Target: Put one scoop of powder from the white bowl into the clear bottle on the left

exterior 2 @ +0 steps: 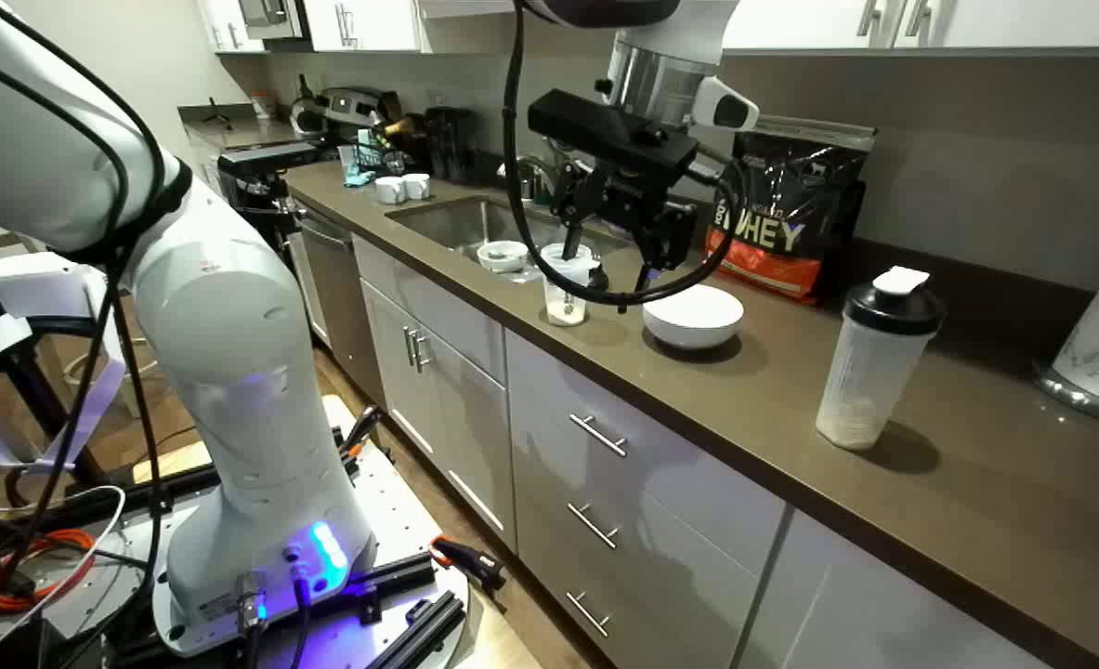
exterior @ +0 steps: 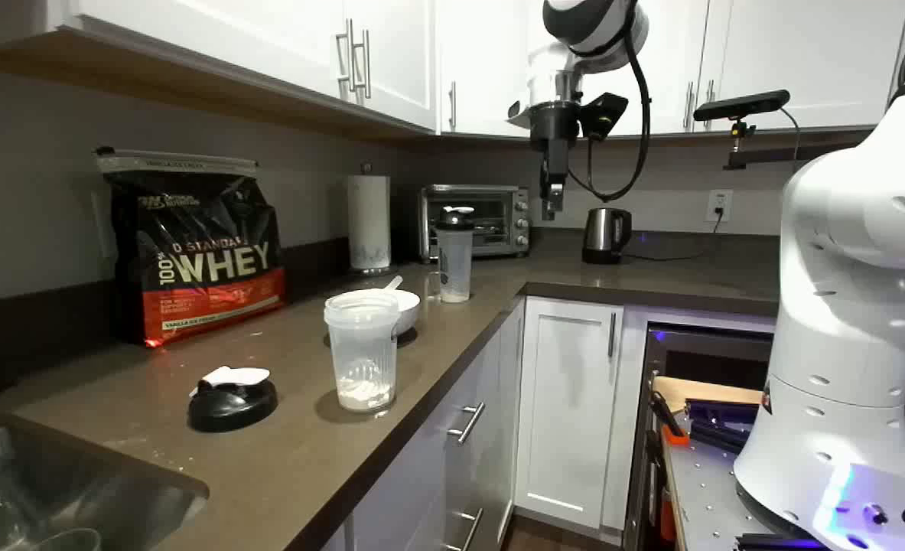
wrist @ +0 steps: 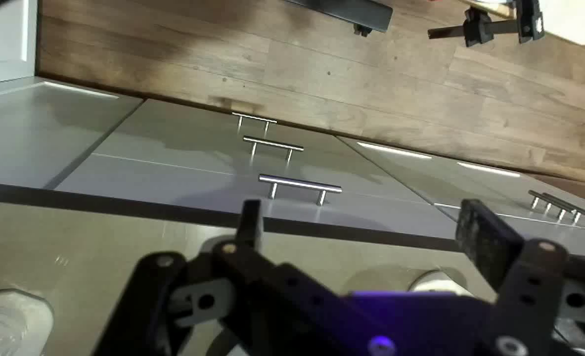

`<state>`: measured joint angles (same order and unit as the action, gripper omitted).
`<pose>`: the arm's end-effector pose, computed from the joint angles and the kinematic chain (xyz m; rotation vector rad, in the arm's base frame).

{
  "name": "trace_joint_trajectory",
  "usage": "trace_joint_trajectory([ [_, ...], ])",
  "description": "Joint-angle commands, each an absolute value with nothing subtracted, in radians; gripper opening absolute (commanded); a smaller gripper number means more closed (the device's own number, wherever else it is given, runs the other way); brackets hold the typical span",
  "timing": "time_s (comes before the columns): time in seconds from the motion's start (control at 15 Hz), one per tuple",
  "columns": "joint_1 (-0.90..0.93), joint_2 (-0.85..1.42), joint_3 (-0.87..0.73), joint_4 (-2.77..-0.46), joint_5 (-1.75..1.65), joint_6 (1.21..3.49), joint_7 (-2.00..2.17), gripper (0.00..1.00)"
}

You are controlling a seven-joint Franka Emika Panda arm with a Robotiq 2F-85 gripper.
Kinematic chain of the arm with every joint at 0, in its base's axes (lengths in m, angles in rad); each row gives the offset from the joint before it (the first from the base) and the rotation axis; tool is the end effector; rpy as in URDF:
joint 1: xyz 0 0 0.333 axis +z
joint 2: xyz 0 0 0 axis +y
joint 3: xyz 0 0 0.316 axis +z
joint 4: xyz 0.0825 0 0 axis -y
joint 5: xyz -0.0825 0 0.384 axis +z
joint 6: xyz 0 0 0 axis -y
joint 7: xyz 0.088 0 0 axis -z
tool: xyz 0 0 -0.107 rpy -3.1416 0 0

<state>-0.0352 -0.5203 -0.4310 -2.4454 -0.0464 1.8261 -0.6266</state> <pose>0.3408 -0.1833 0.4582 -2.9086 -0.3525 0.0543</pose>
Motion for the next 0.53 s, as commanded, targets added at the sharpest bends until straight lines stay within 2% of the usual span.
trace_joint_trajectory([
  [0.0,-0.074,-0.511,-0.397,-2.444,-0.028,1.826,-0.643,1.00],
  [0.47,-0.058,-0.506,-0.352,-2.440,-0.052,1.857,-0.638,1.00],
])
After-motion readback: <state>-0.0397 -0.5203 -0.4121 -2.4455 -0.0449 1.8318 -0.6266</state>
